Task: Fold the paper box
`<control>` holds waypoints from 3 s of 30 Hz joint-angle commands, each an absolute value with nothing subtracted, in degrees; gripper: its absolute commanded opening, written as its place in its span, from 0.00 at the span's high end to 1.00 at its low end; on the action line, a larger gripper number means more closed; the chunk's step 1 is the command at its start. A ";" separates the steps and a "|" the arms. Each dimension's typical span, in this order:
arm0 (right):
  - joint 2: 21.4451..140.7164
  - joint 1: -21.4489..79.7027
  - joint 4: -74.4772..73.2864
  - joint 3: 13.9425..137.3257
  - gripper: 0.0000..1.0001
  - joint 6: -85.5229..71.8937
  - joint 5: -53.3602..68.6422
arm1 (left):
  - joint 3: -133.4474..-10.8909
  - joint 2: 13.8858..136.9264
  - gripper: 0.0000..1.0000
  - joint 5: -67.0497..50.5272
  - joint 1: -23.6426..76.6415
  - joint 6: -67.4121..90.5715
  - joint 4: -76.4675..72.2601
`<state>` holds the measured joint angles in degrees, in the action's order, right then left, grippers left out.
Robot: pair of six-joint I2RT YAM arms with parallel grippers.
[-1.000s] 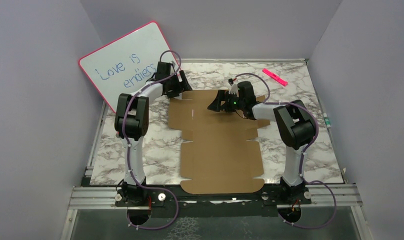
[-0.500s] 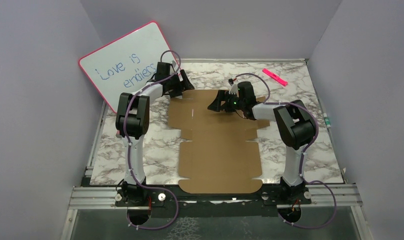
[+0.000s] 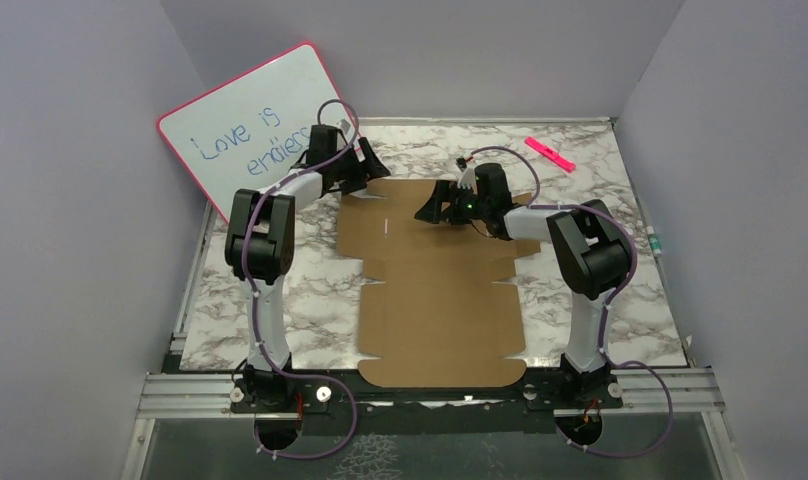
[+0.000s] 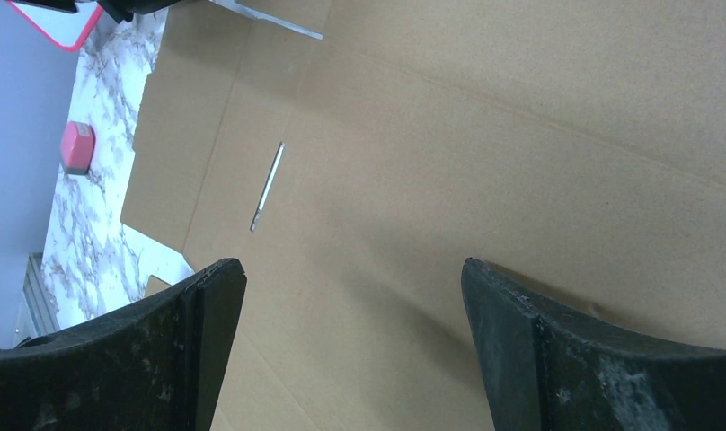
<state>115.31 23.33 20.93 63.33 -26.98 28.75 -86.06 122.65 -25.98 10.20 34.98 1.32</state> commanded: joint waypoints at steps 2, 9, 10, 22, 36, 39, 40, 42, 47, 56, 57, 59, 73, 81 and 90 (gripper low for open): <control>117.34 24.67 17.92 61.79 0.04 -27.33 28.17 | -84.12 118.13 0.16 -32.75 12.95 38.37 -0.46; 117.55 24.70 18.02 61.99 0.04 -27.60 28.33 | -84.30 119.52 0.16 -32.32 14.14 39.53 -2.24; 117.46 24.71 17.97 61.97 0.04 -27.60 28.35 | -84.60 119.90 0.16 -32.24 14.43 39.63 -2.28; 113.79 24.53 15.73 63.23 0.04 -25.77 25.89 | -88.73 118.50 0.16 -23.99 15.39 32.70 6.58; 106.58 13.36 9.21 68.11 0.01 -21.52 22.58 | -83.35 108.02 0.16 -13.67 18.34 26.93 10.57; 107.21 9.80 8.97 68.80 0.01 -21.62 22.57 | -82.93 107.96 0.16 -12.73 20.35 26.19 10.56; 107.41 8.93 8.89 68.98 0.01 -21.48 22.10 | -83.15 108.43 0.16 -12.85 21.08 25.88 10.42; 108.13 7.33 8.58 69.52 0.00 -21.35 21.53 | -83.67 109.72 0.16 -13.12 22.54 25.47 10.35; 111.02 3.86 8.69 70.90 0.00 -21.88 21.17 | -84.75 114.09 0.16 -14.30 25.62 25.58 8.69; 116.26 2.37 7.35 74.97 0.00 -22.04 21.40 | -85.89 120.24 0.16 -16.17 27.15 25.92 7.70; 116.67 2.37 7.26 75.23 0.00 -22.05 21.23 | -85.76 120.44 0.16 -16.17 27.16 25.88 7.64; 117.53 2.37 6.96 75.81 0.00 -22.21 21.24 | -85.32 120.64 0.16 -16.09 27.16 25.88 7.48; 119.80 2.58 3.97 77.76 0.04 -23.36 27.36 | -84.02 122.58 0.16 -16.33 27.33 26.71 6.50; 115.52 4.38 1.76 76.95 0.06 -21.59 26.50 | -84.11 123.48 0.16 -16.70 27.77 27.16 6.41; 114.15 8.19 -3.75 78.66 0.06 -18.10 19.65 | -83.81 123.89 0.16 -16.48 28.02 27.07 6.42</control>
<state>115.81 6.24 0.01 76.73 -20.49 23.31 -84.53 121.27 -15.59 27.29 26.94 6.13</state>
